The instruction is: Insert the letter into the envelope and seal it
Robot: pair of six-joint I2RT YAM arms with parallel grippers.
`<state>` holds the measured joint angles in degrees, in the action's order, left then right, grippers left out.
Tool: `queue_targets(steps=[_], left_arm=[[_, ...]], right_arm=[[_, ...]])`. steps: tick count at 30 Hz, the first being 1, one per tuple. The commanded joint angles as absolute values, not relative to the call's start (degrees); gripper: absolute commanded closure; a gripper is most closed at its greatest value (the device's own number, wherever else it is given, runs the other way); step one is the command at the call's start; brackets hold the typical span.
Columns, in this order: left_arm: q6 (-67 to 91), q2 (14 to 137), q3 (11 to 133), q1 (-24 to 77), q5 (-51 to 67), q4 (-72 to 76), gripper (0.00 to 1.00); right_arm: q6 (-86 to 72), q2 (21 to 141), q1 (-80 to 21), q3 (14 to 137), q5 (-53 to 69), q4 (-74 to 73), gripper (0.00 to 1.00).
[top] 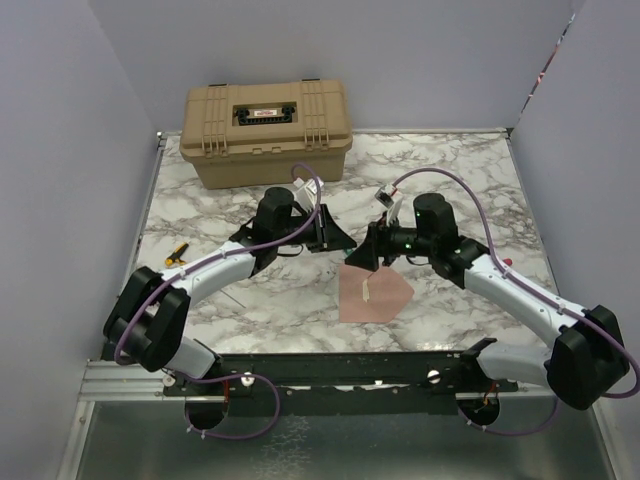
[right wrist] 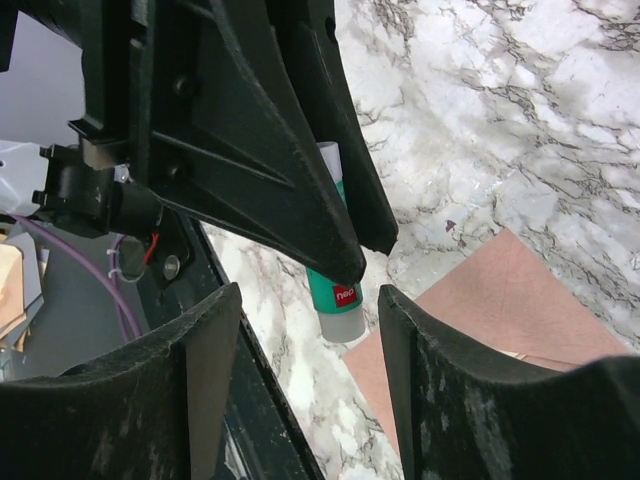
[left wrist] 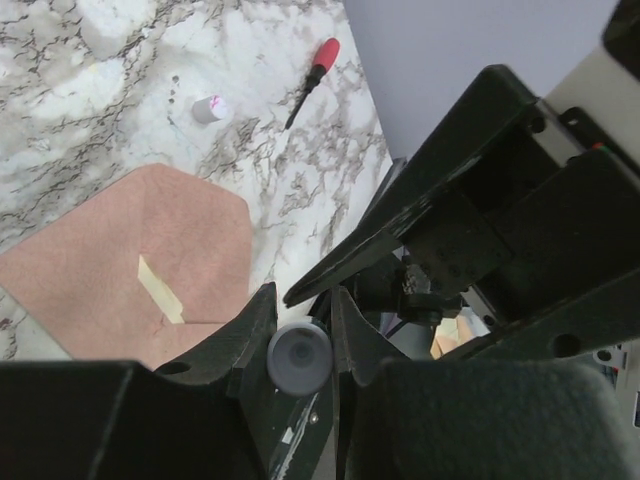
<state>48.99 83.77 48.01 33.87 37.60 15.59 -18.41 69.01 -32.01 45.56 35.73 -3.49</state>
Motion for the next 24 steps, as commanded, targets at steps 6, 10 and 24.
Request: queue_targets(steps=[6, 10, 24], left_arm=[[53.84, 80.38, 46.67, 33.96, 38.61, 22.11, 1.00], [55.06, 79.49, 46.49, 33.99, 37.31, 23.25, 1.00], [58.27, 73.52, 38.41, 34.59, 22.48, 39.70, 0.44]], right_arm=[[-18.82, 69.86, -33.96, 44.27, 38.22, 1.58, 0.59], [-20.07, 69.75, -34.10, 43.96, 38.05, 2.68, 0.79], [-42.38, 62.95, -34.11, 37.42, 25.37, 22.32, 1.00]])
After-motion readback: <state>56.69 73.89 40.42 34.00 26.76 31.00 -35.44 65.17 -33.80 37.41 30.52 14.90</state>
